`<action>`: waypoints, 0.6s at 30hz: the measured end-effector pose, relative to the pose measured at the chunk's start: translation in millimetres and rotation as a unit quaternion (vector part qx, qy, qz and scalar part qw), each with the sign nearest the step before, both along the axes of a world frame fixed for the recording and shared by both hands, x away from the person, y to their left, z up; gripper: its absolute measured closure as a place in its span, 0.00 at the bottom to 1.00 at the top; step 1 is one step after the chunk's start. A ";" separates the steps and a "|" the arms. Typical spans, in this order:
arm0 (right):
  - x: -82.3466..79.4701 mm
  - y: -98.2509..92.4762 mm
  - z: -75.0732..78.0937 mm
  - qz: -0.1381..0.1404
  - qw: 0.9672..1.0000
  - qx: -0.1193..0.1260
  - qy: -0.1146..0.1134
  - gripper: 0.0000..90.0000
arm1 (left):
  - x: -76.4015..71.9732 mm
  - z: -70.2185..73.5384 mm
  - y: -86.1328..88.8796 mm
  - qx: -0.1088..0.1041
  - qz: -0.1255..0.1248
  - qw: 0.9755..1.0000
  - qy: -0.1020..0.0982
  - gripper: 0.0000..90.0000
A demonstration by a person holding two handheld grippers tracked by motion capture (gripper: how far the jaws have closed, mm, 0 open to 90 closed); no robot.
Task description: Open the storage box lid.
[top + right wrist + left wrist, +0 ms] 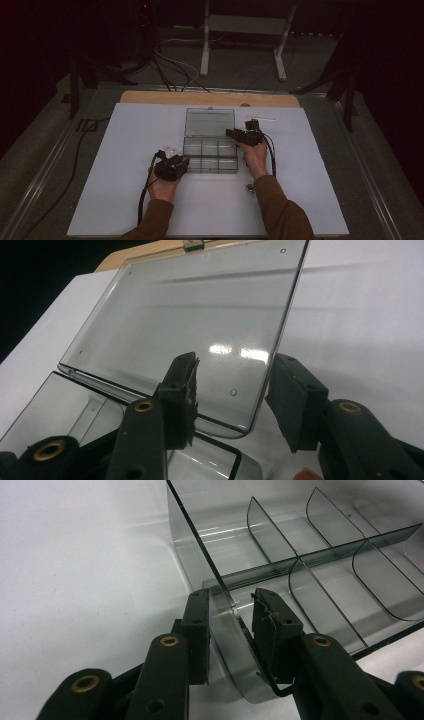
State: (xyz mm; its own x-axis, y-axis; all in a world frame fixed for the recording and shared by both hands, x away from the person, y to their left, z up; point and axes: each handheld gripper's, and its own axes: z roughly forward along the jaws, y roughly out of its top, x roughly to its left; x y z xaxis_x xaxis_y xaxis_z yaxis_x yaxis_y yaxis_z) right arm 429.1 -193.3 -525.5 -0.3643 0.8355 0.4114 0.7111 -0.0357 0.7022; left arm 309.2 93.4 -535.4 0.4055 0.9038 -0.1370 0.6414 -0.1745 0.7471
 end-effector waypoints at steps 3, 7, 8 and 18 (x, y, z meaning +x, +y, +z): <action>0.4 1.4 0.5 -0.002 1.000 -0.003 0.003 0.59 | 0.2 0.1 0.4 0.000 -0.001 1.000 0.001 0.79; 1.6 1.3 0.1 -0.005 1.000 0.002 0.015 0.57 | 0.3 0.0 0.3 0.000 -0.001 1.000 0.001 0.79; 1.8 1.6 -0.4 -0.005 1.000 0.003 0.019 0.56 | 0.4 0.0 0.5 -0.001 -0.002 1.000 0.001 0.79; 2.0 -0.3 -2.6 -0.005 1.000 0.006 0.026 0.45 | 0.7 -0.4 1.3 -0.004 -0.004 1.000 0.000 0.79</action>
